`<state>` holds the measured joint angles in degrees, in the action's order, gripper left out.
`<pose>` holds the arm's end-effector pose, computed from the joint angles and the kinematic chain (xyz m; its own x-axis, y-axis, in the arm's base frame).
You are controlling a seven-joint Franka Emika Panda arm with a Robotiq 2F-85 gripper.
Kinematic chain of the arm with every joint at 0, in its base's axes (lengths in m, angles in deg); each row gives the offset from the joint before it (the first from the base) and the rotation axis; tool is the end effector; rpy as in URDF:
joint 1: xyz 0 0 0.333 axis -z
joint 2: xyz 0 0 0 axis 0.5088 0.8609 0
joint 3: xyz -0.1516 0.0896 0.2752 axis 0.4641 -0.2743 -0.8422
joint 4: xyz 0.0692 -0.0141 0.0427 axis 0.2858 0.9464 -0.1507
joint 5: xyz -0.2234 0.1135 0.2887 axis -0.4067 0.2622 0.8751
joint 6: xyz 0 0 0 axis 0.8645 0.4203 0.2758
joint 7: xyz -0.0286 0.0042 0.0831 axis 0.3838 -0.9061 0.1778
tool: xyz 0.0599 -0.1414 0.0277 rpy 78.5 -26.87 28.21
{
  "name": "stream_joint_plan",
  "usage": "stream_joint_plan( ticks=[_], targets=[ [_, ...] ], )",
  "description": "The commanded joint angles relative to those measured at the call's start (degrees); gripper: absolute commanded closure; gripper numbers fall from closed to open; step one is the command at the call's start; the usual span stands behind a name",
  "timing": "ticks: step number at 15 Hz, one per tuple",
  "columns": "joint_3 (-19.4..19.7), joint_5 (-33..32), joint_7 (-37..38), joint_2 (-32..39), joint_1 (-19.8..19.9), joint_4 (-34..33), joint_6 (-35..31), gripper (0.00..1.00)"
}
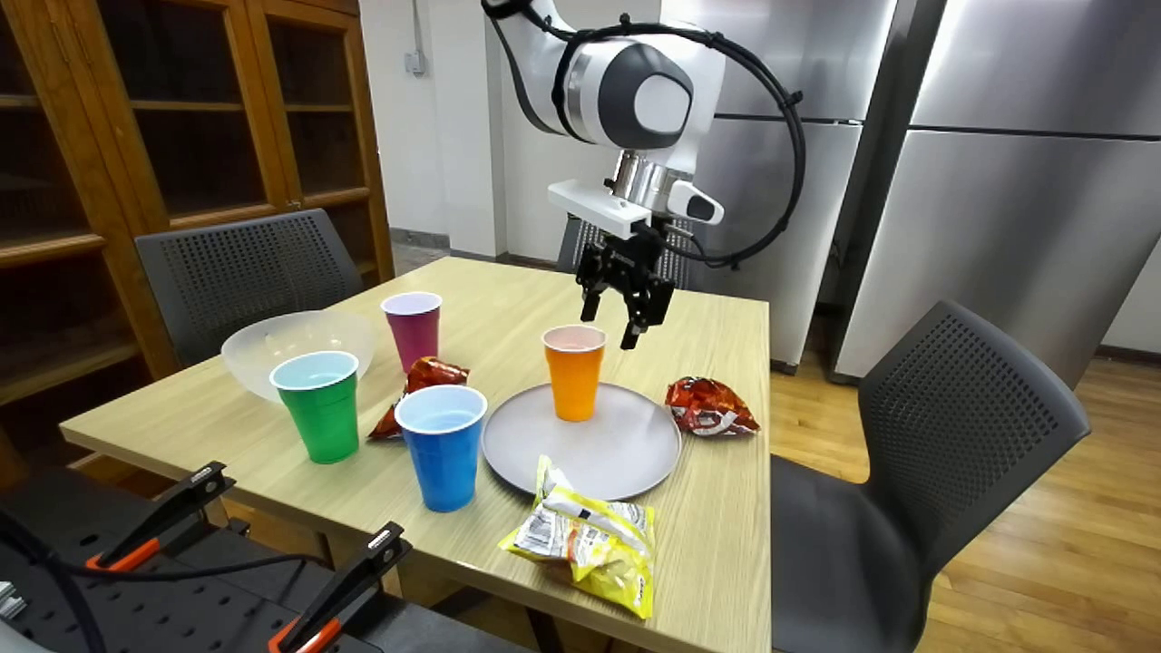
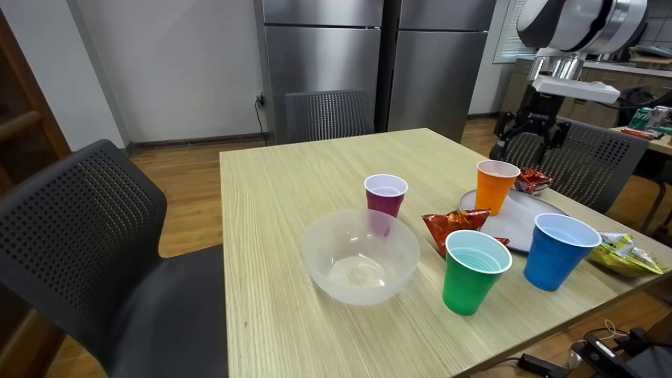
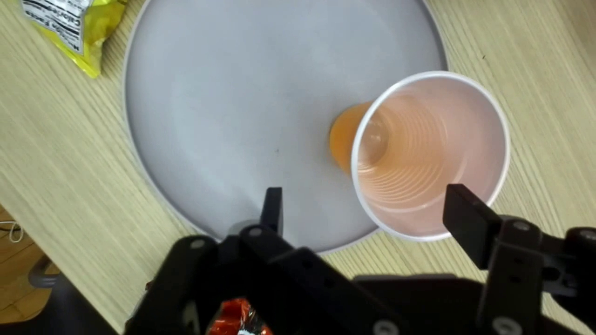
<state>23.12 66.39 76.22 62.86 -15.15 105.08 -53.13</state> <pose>0.5648 -0.2149 0.1789 0.8716 -0.4616 -0.1649 -0.4805 -0.8710 -0.1021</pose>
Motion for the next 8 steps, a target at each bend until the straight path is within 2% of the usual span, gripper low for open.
stream_joint_plan(
  ticks=[1,8],
  targets=[
    [-0.1,1.4,-0.9,-4.6,1.3,1.9,2.4,0.0],
    [0.9,3.1,-1.0,-8.9,2.3,2.1,4.0,0.0]
  ],
)
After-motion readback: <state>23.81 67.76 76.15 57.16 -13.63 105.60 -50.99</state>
